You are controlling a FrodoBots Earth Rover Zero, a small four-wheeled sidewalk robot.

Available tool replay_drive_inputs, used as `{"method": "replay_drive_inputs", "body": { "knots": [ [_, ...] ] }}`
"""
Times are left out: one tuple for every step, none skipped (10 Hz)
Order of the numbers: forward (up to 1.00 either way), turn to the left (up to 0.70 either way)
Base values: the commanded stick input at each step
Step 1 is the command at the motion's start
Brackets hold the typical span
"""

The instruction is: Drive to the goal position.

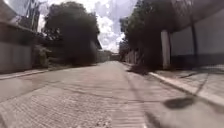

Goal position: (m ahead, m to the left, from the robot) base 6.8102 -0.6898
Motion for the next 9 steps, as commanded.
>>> {"method": "replay_drive_inputs", "body": {
  "knots": [
    [1.00, 0.00],
    [1.00, 0.00],
    [1.00, -0.04],
    [1.00, -0.14],
    [1.00, -0.24],
    [1.00, -0.33],
    [1.00, -0.39],
    [1.00, -0.20],
    [1.00, 0.00]
  ]
}}
